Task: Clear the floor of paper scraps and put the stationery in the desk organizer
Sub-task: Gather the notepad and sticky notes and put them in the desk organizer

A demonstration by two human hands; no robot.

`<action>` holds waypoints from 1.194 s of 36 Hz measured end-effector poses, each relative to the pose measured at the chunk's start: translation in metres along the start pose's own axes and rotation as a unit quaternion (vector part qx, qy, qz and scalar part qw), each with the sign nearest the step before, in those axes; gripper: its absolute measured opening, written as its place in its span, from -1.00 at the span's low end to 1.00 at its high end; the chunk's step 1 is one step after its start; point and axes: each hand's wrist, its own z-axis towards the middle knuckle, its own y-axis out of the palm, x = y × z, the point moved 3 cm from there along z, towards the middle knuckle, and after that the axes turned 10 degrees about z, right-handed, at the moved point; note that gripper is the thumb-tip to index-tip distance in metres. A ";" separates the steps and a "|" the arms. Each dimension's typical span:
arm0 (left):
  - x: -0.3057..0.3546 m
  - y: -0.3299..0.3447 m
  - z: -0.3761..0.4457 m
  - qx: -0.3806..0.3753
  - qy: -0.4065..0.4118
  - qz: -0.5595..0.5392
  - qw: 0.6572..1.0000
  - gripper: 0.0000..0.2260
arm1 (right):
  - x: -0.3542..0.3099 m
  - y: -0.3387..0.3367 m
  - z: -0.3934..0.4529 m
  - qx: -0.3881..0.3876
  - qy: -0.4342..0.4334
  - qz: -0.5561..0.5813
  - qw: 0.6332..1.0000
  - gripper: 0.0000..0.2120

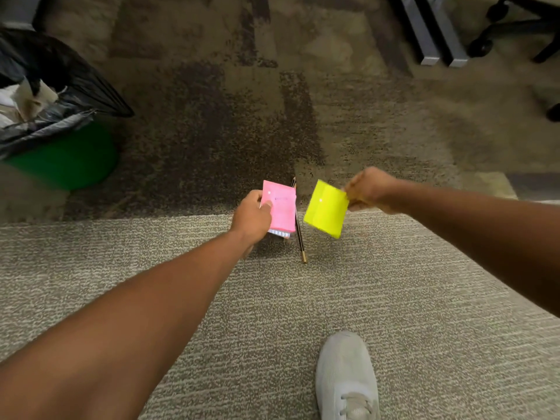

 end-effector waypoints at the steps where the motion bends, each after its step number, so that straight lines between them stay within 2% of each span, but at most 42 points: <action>1: 0.002 -0.001 0.001 0.000 -0.002 -0.002 1.000 -0.79 | -0.007 -0.001 0.000 -0.002 -0.009 0.018 1.000 -0.88; 4: 0.009 -0.002 0.002 -0.011 -0.009 -0.005 1.000 -0.78 | -0.029 0.000 -0.001 -0.006 -0.042 0.010 0.999 -0.92; 8: 0.025 -0.002 0.004 -0.034 0.008 -0.038 0.999 -0.79 | -0.054 0.006 0.003 0.020 -0.096 -0.060 0.993 -0.90; 14: 0.052 -0.009 0.005 -0.044 0.013 -0.139 0.989 -0.86 | -0.086 0.017 0.008 0.059 -0.164 -0.194 0.965 -0.79; 17: 0.054 -0.014 0.007 -0.050 0.010 -0.155 0.987 -0.87 | -0.100 0.020 0.008 0.065 -0.187 -0.207 0.958 -0.77; 22: 0.051 -0.024 0.014 0.009 0.019 -0.134 0.991 -0.86 | -0.113 0.024 0.017 0.051 -0.199 -0.125 0.971 -0.81; 27: 0.062 -0.047 0.020 0.050 0.015 -0.103 0.993 -0.88 | -0.120 0.019 0.018 0.083 -0.199 -0.019 0.976 -0.86; 32: 0.100 -0.084 0.016 0.101 0.008 -0.092 0.991 -0.82 | -0.141 0.029 -0.005 0.013 -0.176 0.059 0.983 -0.63; 34: 0.119 -0.095 0.006 0.104 0.002 -0.094 0.990 -0.80 | -0.154 0.031 -0.019 0.001 -0.175 0.068 0.982 -0.61; 39: 0.169 -0.121 -0.030 0.091 -0.010 -0.122 0.988 -0.76 | -0.191 0.017 -0.063 0.066 -0.158 0.099 0.980 -0.62; 43: 0.212 -0.142 -0.072 0.067 -0.032 -0.161 0.984 -0.70 | -0.223 -0.006 -0.108 0.087 -0.152 0.080 0.981 -0.64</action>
